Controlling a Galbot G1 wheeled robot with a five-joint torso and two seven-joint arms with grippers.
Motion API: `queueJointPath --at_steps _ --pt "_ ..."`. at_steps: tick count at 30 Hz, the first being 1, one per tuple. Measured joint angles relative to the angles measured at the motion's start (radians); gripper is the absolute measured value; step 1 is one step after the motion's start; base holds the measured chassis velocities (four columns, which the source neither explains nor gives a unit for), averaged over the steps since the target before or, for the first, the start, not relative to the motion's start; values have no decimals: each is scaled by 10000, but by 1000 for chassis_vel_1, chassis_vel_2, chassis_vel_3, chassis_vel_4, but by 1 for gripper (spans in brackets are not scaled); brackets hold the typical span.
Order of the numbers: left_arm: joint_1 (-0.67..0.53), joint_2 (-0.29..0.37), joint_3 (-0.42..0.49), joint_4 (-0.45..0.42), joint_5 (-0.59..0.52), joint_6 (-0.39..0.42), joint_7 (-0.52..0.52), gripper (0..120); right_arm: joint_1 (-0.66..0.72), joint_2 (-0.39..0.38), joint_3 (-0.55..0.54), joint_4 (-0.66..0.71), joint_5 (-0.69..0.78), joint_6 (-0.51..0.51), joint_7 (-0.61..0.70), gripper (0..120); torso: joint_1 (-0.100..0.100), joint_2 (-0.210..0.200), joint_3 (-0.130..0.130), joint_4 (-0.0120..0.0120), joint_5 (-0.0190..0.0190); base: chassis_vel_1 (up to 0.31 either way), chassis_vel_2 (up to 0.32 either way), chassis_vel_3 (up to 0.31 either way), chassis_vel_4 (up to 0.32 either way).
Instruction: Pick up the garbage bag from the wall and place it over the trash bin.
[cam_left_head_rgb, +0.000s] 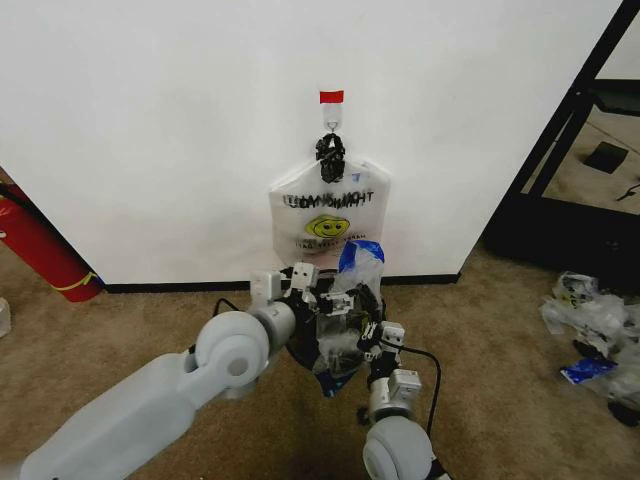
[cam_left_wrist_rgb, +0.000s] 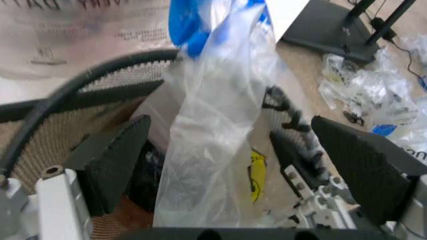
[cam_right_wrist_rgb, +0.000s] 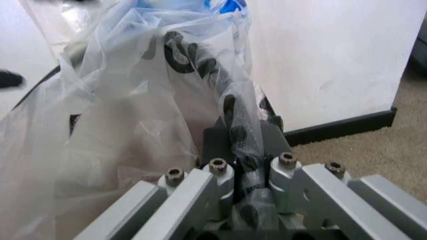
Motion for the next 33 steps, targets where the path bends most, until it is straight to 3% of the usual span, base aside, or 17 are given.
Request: queueJointPath --at_steps 5,17,33 --pt "47 -183 -1 276 68 -162 -65 90 0 -41 -12 4 5 -14 -3 1 0 0 0 0 0 0 0 0 0" --pt "96 -171 -239 383 202 -327 35 43 95 -69 -52 14 22 -190 23 1 0 0 0 0 0 0 0 0 0" --pt "36 -340 -52 536 156 -415 -58 2 74 -149 -21 140 119 -193 50 1 0 0 0 -1 0 0 0 0 0"
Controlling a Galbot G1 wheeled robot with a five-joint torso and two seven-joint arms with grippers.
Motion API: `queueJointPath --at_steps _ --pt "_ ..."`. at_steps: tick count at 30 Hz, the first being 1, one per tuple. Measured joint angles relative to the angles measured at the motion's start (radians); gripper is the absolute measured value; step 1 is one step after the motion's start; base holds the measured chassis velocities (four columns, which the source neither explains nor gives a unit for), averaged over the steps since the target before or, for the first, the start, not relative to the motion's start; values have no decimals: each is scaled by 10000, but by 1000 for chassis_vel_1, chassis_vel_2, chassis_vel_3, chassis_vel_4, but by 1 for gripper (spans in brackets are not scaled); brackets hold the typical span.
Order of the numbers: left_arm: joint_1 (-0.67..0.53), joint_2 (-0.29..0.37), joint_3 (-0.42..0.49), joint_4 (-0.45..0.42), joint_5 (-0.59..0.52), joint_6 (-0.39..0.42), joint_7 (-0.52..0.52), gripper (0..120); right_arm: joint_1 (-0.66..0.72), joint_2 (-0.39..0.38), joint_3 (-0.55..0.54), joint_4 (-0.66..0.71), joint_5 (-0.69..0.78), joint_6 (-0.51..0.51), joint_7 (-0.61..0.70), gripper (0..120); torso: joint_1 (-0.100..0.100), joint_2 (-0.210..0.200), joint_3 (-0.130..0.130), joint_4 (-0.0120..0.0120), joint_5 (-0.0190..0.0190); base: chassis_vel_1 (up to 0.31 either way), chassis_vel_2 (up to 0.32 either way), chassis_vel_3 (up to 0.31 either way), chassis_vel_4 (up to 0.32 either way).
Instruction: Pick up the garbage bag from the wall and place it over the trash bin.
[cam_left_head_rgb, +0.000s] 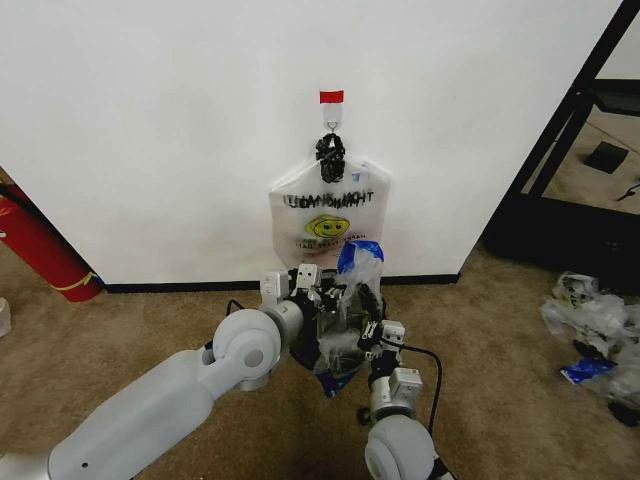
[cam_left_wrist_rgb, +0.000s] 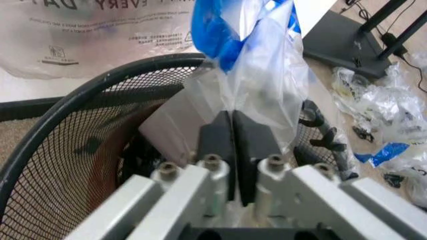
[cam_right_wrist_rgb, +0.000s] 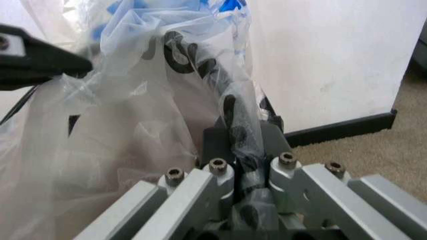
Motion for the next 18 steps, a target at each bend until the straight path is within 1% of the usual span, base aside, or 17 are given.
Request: queueJointPath --at_steps 1,11,14,18 --pt "6 2 0 0 16 -17 1 0 4 2 1 0 7 8 0 1 0 0 0 1 0 0 0 0 0" --pt "19 -10 -39 25 269 -154 1 0 -35 14 2 0 100 68 -4 1 0 0 0 0 -1 0 0 0 0" --pt "-48 82 -198 13 302 -196 -6 0 -81 18 25 0 191 137 -34 1 0 0 0 0 -1 0 0 0 0" --pt "-206 388 -515 11 230 -225 41 0 -222 -16 106 43 417 365 -215 1 0 0 0 0 0 0 0 0 0"
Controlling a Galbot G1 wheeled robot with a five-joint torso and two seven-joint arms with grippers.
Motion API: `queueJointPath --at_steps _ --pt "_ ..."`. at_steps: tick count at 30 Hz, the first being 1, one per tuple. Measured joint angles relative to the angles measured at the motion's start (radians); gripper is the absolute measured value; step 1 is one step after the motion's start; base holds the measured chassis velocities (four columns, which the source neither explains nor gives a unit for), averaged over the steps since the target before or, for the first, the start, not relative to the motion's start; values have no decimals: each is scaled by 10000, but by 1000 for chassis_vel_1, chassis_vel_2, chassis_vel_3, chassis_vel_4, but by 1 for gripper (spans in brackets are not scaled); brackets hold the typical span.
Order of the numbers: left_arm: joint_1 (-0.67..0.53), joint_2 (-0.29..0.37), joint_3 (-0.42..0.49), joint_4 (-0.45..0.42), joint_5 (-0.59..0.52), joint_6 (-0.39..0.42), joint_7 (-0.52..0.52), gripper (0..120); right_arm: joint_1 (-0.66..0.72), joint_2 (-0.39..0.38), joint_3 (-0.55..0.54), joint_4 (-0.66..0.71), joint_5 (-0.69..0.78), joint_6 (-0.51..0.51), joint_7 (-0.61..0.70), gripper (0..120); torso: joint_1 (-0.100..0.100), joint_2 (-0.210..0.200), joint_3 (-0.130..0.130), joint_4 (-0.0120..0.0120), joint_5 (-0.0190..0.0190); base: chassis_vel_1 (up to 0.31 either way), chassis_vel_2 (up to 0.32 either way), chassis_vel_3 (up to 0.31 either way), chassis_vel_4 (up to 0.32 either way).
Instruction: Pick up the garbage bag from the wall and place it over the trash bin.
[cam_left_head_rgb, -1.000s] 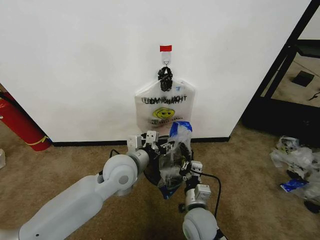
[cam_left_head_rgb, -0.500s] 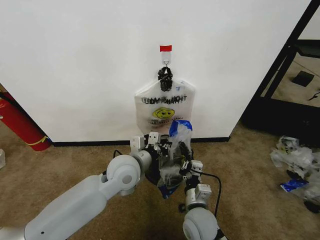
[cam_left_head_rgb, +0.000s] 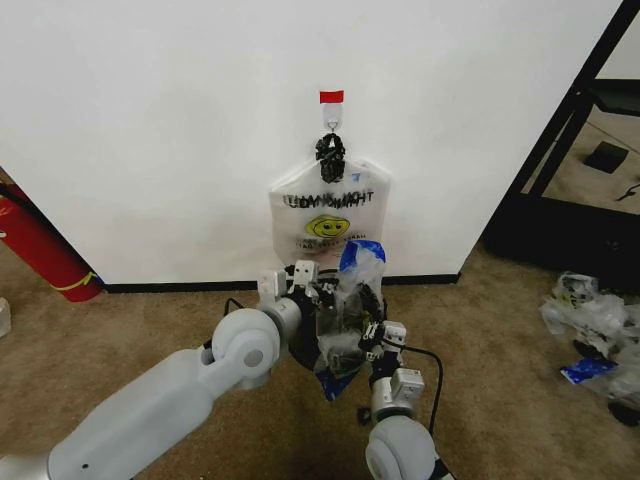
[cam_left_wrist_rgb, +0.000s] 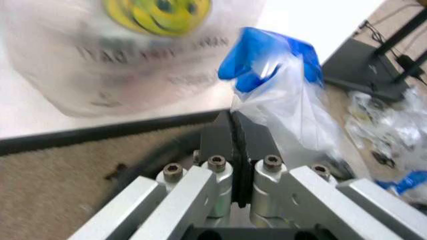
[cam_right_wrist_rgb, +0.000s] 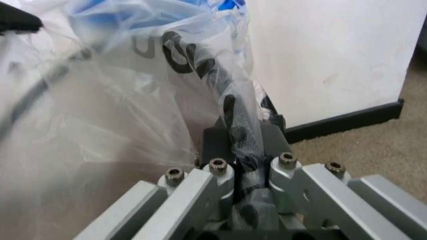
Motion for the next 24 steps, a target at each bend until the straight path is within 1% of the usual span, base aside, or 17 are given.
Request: queueJointPath --at_steps 5,9,11,16,21,24 --pt "-51 155 -91 56 -10 -14 10 0 -114 -50 37 68 51 76 -87 1 0 0 0 0 -1 0 0 0 0" --pt "-107 423 -186 221 -40 106 -6 0 -468 -305 117 312 20 368 -492 1 0 0 0 0 -1 0 0 0 0" --pt "-111 445 -186 235 -40 118 -7 0 -490 -332 135 328 9 399 -528 1 0 0 0 0 0 0 0 0 0" --pt "-150 754 -215 358 -54 138 -65 0 -726 -936 318 589 52 745 -912 1 0 0 0 0 -1 0 0 0 0" --pt "-108 956 -277 291 -138 147 -6 0 -805 -1046 537 775 416 860 -1024 1 0 0 0 -1 0 0 0 0 0" --pt "42 1158 -339 185 -162 185 81 0 -840 -977 837 967 1022 967 -1235 1 0 0 0 0 0 0 0 0 0"
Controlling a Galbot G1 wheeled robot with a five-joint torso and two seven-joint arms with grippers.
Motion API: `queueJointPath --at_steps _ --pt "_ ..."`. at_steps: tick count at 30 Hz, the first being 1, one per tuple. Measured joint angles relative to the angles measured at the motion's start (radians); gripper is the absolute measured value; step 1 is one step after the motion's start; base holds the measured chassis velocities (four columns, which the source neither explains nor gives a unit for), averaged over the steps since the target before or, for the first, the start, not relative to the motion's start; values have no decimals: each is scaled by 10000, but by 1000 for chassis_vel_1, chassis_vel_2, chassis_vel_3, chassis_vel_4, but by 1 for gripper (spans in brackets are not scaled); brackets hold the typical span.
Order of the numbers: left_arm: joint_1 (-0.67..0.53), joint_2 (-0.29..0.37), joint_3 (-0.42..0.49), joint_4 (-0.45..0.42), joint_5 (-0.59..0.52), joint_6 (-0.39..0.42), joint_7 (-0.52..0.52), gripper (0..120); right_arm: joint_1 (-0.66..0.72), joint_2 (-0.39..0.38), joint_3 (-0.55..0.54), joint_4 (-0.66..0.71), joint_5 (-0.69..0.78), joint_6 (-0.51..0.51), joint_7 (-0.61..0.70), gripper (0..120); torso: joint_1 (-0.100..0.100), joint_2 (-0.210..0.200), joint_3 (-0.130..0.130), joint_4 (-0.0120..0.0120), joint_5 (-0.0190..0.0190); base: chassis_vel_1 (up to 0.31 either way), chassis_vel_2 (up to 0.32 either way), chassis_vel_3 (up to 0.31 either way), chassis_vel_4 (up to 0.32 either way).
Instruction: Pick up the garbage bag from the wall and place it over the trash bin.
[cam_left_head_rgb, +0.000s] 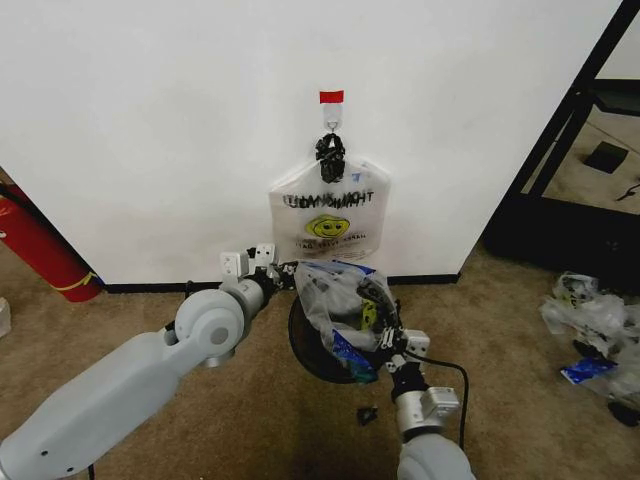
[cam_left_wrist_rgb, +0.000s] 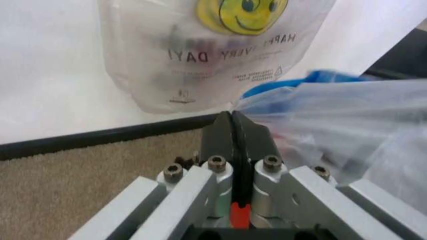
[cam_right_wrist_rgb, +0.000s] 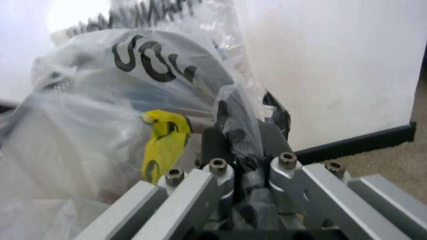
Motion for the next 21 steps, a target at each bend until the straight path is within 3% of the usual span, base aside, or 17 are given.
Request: queueJointPath --at_steps 8,15,21 --pt "792 330 -560 -190 104 -23 264 0 197 164 477 366 2008 -258 115 1 0 0 0 0 -2 0 0 0 0" --pt "1540 501 -1118 -427 127 -37 496 0 463 313 602 573 2887 -694 640 1 0 0 0 1 -1 0 0 0 0" --pt "1887 281 -1261 -441 107 -8 530 0 435 435 527 699 3052 -867 795 1 0 0 0 -1 -2 0 0 0 0"
